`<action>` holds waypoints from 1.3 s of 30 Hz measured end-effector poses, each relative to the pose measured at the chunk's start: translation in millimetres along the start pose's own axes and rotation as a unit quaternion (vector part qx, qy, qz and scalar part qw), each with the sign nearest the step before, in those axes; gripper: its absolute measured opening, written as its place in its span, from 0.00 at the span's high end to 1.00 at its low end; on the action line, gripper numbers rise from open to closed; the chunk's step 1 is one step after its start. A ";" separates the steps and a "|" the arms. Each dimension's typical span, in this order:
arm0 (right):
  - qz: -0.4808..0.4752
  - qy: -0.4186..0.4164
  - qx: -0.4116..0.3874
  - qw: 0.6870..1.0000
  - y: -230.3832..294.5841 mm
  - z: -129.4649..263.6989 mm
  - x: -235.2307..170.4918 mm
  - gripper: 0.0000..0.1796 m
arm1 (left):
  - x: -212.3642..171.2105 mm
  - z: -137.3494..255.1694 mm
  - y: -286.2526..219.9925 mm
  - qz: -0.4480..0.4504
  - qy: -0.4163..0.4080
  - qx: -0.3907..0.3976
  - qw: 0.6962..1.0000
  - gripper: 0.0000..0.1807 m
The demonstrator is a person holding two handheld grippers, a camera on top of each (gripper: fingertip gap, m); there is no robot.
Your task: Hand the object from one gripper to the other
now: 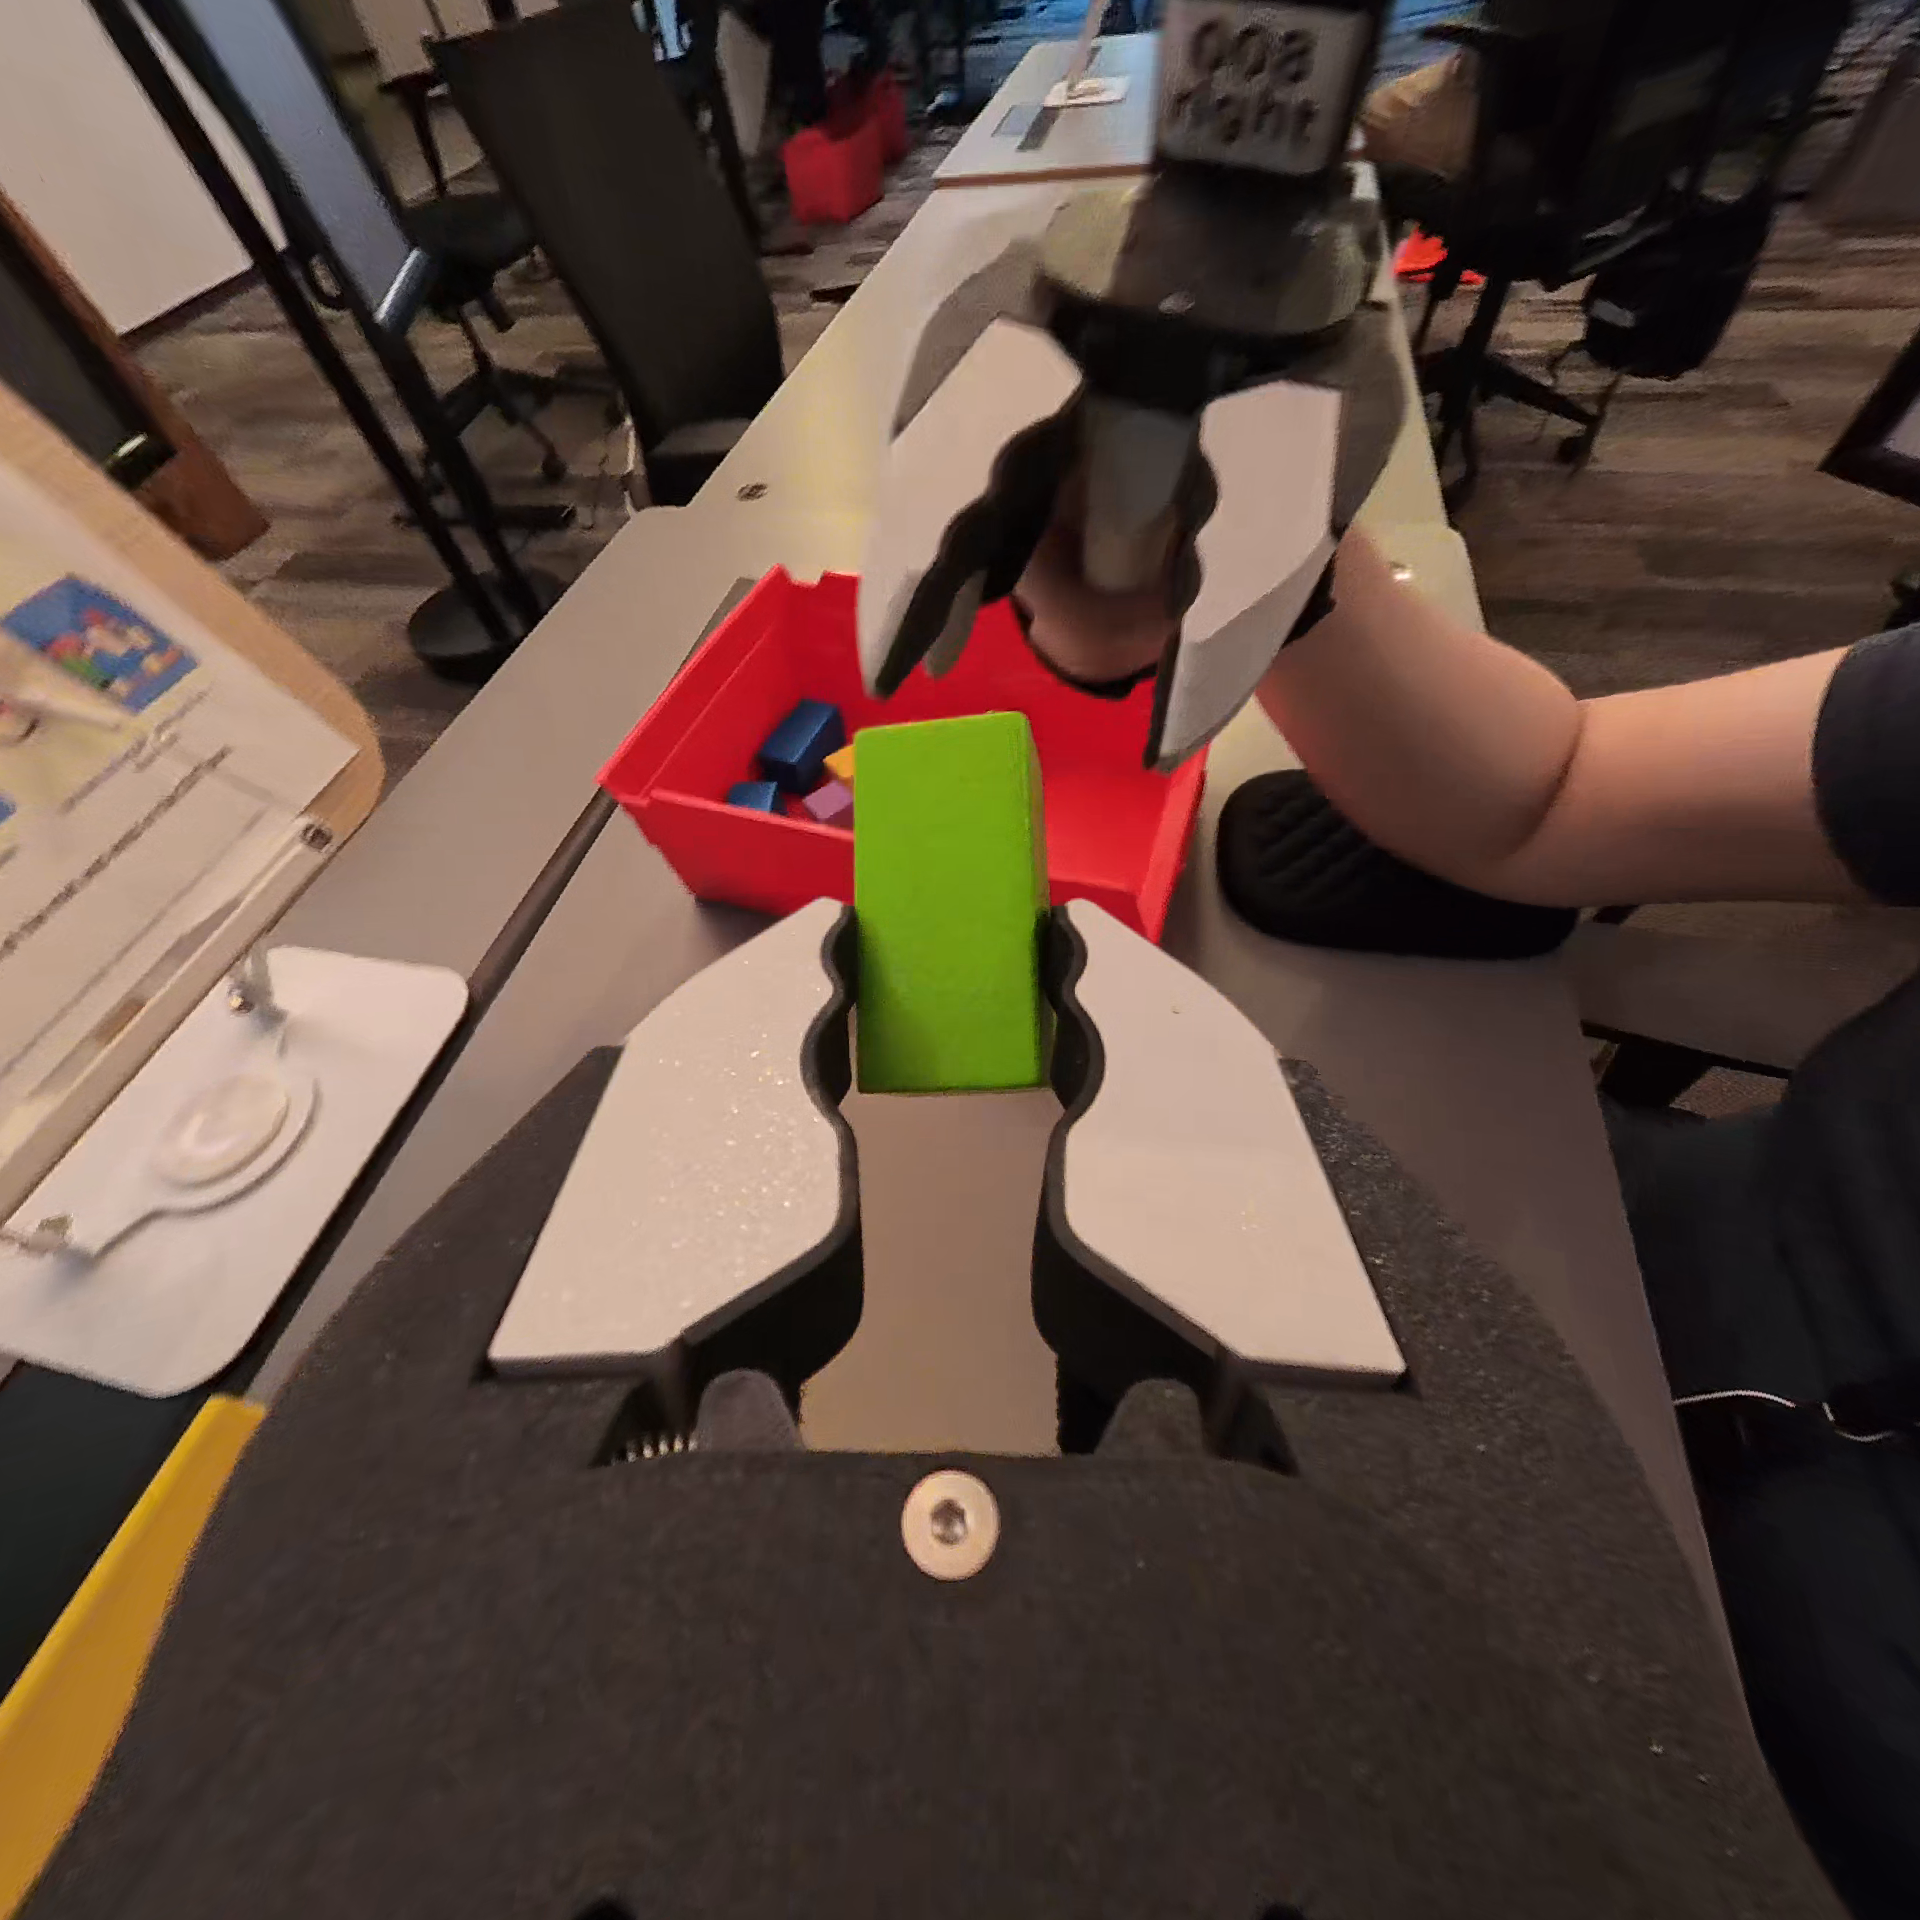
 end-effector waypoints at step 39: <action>-0.058 0.382 -0.034 0.922 -66.8 95.8 -207.4 0.81 | 3.5 -18.7 -31.1 -0.050 0.010 -0.042 0.998 0.69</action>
Point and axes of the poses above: each gripper's, where its closed fingertips meet, z back along the fingers, x out of its top, y = z × x across the jaws, the point moved 7 cm from there along z, back along the fingers, and after that the axes turned 1 degree about y, right-handed, at the moved point
